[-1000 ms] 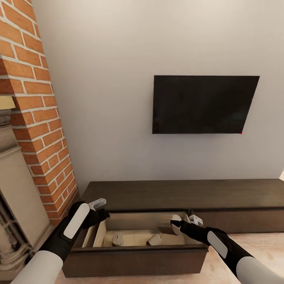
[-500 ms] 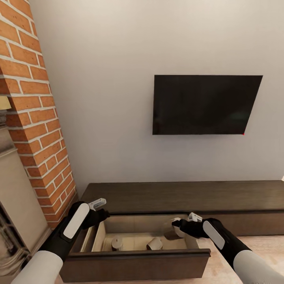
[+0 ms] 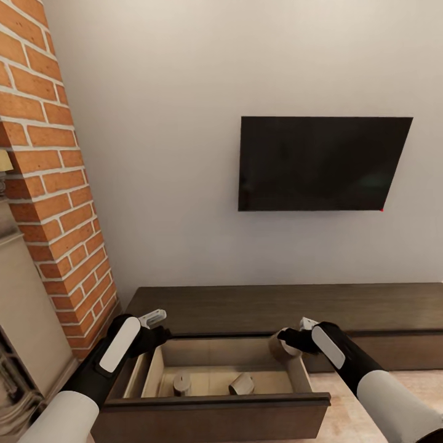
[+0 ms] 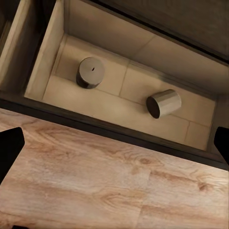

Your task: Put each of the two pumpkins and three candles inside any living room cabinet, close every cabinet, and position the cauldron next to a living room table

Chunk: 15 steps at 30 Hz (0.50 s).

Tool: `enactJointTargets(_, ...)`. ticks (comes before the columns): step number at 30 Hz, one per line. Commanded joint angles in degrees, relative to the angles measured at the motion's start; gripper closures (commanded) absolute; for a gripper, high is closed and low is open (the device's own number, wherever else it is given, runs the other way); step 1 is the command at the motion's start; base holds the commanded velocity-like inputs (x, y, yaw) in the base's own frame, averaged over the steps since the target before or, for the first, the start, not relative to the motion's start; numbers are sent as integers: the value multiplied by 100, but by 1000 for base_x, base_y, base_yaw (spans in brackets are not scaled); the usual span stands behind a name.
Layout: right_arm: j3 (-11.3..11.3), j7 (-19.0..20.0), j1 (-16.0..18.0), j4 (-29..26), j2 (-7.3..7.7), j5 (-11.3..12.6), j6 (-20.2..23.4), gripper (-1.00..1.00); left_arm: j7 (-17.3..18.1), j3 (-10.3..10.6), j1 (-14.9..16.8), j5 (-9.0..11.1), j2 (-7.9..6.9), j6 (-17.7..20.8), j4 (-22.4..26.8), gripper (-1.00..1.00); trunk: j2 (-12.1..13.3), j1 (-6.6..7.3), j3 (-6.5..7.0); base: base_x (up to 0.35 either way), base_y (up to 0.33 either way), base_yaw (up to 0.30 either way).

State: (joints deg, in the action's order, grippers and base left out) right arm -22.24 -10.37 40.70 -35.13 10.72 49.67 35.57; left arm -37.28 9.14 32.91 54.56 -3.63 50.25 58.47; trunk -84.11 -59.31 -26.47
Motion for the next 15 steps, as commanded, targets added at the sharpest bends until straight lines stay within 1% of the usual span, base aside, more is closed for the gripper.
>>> enactJointTargets(1, -40, -70, 15, -11, 1, 69, 7, 100, -60, 18, 5, 61, -6, 1, 7, -100, -4, 0, -7, 6, 0, 0)
enactJointTargets(2, -41, -92, 31, -11, -23, 69, 6, 100, -60, 18, 5, 62, -3, 3, 7, -100, -4, 0, -7, 4, 0, 0)
enactJointTargets(5, -51, -163, 62, -12, -217, 21, 8, 100, -60, 18, 5, 63, 2, 10, 7, -100, -4, 0, -7, 1, 7, 0)
enactJointTargets(6, -52, -208, 65, -12, -285, -50, 9, 100, -60, 18, 3, 63, 2, 10, 7, -100, -4, 0, -7, 1, 69, 0)
enactJointTargets(9, -52, -406, 69, -5, -457, -417, 17, 100, -60, 18, 2, 63, -2, 11, 7, -100, -4, 0, -7, 0, 166, 0)
enactJointTargets(11, -50, -472, 70, -2, -519, -608, 24, 100, -60, 18, 4, 63, -1, 11, 7, -100, -4, 0, -7, 0, 124, 0)
enactJointTargets(13, -46, -499, 70, 3, -544, -691, 22, 100, -60, 18, 2, 63, 1, 12, 7, -100, -4, 0, -7, 0, 51, 0)
enactJointTargets(15, -44, -510, 70, 4, -555, -725, 26, 100, -60, 18, 4, 63, 2, 13, 7, -100, -4, 0, -7, 0, 21, 0)
